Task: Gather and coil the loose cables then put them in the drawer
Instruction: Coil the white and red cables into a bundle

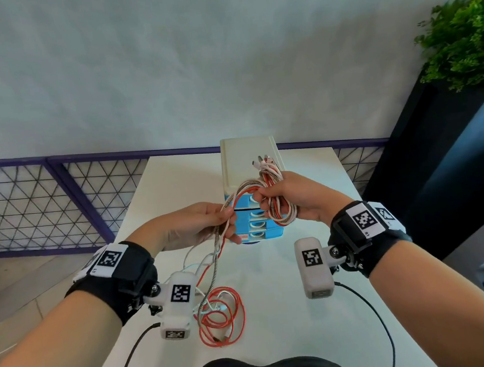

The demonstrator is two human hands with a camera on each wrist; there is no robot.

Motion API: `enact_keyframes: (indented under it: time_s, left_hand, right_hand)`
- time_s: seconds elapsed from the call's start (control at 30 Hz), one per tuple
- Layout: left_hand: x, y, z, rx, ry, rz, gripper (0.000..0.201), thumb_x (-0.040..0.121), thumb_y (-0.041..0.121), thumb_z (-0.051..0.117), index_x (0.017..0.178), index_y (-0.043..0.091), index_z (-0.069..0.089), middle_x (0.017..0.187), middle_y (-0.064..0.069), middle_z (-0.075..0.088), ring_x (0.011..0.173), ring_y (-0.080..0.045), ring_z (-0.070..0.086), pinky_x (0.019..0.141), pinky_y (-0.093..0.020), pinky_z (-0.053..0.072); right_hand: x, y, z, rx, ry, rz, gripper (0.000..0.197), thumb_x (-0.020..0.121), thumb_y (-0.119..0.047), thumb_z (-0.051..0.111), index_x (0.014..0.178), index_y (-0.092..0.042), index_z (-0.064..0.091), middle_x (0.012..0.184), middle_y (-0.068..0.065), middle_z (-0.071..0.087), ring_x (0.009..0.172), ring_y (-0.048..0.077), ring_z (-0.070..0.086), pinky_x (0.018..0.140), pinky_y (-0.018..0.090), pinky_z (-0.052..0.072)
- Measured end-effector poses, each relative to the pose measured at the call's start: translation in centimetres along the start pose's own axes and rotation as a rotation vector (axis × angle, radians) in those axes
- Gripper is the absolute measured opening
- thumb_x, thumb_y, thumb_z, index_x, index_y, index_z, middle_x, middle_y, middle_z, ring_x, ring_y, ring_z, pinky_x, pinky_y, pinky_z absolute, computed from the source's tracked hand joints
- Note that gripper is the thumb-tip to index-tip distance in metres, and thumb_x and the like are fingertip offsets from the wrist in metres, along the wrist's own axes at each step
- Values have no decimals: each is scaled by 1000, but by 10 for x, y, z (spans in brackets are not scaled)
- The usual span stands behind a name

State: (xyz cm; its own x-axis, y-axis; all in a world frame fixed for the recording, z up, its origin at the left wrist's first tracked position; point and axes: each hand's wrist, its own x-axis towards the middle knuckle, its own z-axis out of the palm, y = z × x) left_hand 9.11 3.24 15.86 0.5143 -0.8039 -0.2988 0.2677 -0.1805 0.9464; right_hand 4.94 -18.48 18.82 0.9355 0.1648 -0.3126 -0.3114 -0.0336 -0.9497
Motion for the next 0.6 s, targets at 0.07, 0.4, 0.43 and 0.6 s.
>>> enact_keyframes:
  time_s: [0.07, 0.4, 0.43, 0.6]
  left_hand:
    - [1, -1, 2, -30, 13, 17, 17, 93, 21, 44, 92, 5, 51, 70, -3, 53, 78, -20, 59, 77, -20, 51]
    - [20, -3, 19, 577, 423, 183, 20, 101, 22, 32, 89, 12, 45, 68, 4, 47, 58, -9, 43, 53, -14, 38]
    - [23, -3, 22, 626, 434, 204, 20, 101, 22, 32, 88, 14, 45, 68, 5, 47, 58, -7, 42, 55, -16, 37]
    - [32, -2, 36, 839, 410, 216, 18, 100, 29, 33, 96, 18, 46, 86, -5, 60, 79, -18, 59, 69, -36, 48]
  right_hand:
    - [2, 4, -2, -11, -4, -12, 9, 99, -3, 44, 94, -2, 52, 54, -3, 64, 47, 7, 59, 45, 19, 48]
    - [20, 22, 10, -79, 80, -36, 48, 95, -53, 42, 104, -7, 55, 70, 0, 51, 60, 11, 53, 56, 23, 52]
    - [22, 23, 11, -74, 92, -37, 51, 95, -54, 40, 105, -7, 54, 72, 1, 51, 61, 12, 53, 57, 23, 52]
    - [25, 24, 19, -36, 41, 0, 81, 86, -71, 39, 108, 5, 58, 89, 18, 58, 79, 23, 62, 74, 29, 56]
